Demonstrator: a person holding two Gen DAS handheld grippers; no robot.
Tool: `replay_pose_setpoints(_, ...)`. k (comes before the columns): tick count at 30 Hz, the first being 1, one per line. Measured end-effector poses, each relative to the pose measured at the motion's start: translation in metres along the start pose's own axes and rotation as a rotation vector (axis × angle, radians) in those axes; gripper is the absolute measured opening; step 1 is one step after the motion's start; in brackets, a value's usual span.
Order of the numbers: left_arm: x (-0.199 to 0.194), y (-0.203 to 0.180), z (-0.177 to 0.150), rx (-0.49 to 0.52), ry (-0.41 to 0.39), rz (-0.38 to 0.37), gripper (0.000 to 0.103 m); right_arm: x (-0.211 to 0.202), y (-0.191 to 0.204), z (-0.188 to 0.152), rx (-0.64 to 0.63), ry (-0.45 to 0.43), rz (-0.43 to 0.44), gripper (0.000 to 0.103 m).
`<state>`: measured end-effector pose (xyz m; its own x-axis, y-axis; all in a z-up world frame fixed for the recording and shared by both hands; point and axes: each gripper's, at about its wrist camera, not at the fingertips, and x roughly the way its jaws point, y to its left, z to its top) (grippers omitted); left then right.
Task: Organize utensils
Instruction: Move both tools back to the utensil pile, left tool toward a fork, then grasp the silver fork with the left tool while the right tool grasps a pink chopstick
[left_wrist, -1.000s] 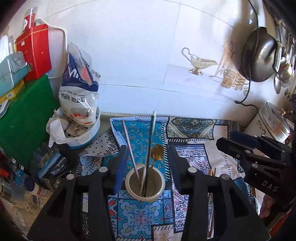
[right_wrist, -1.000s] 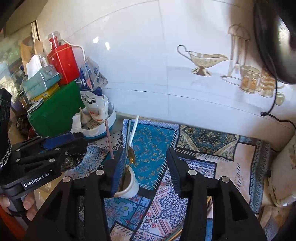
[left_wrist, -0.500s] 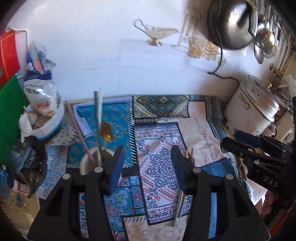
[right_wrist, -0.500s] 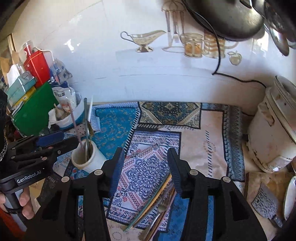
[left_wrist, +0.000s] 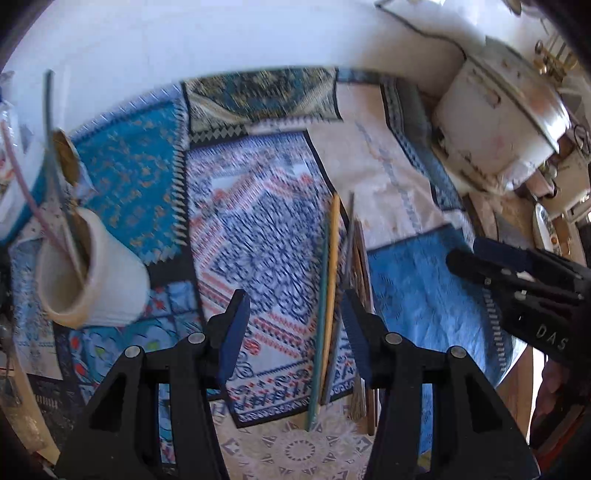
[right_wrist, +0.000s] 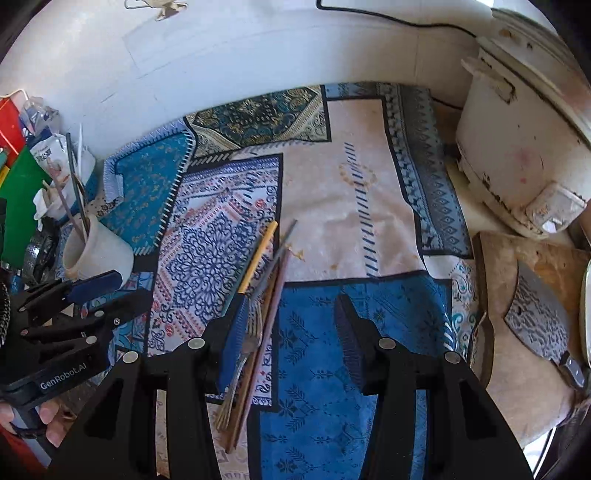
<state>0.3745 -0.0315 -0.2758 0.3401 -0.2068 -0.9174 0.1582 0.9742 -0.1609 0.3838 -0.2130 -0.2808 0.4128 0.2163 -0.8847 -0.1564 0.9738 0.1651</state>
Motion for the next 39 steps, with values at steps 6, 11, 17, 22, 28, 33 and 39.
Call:
replay_pose_setpoints(6,0.034,-0.024,-0.02,0.03,0.097,-0.026,0.05,0.008,-0.024,-0.011,0.036,0.033,-0.015,0.044)
replay_pose_setpoints(11,0.051,-0.04,-0.03,0.039,0.148,-0.079,0.048,0.012,-0.037,-0.02,0.067,0.052,-0.006,0.044)
replay_pose_setpoints(17,0.066,-0.044,-0.035,0.008,0.205,-0.133,0.019,0.011,-0.044,-0.029,0.08,0.06,0.002,0.045)
replay_pose_setpoints(22,0.078,-0.037,-0.035,-0.033,0.225,-0.118,0.009,0.01,-0.05,-0.034,0.091,0.064,0.006,0.044)
replay_pose_setpoints(28,0.08,-0.038,-0.03,-0.024,0.207,-0.089,0.009,0.01,-0.054,-0.04,0.1,0.072,0.011,0.044)
replay_pose_setpoints(33,0.084,-0.043,-0.023,0.0,0.196,-0.054,0.009,0.01,-0.053,-0.043,0.101,0.078,0.018,0.045)
replay_pose_setpoints(39,0.089,-0.054,-0.019,0.048,0.158,-0.049,0.007,0.011,-0.052,-0.045,0.106,0.08,0.027,0.045)
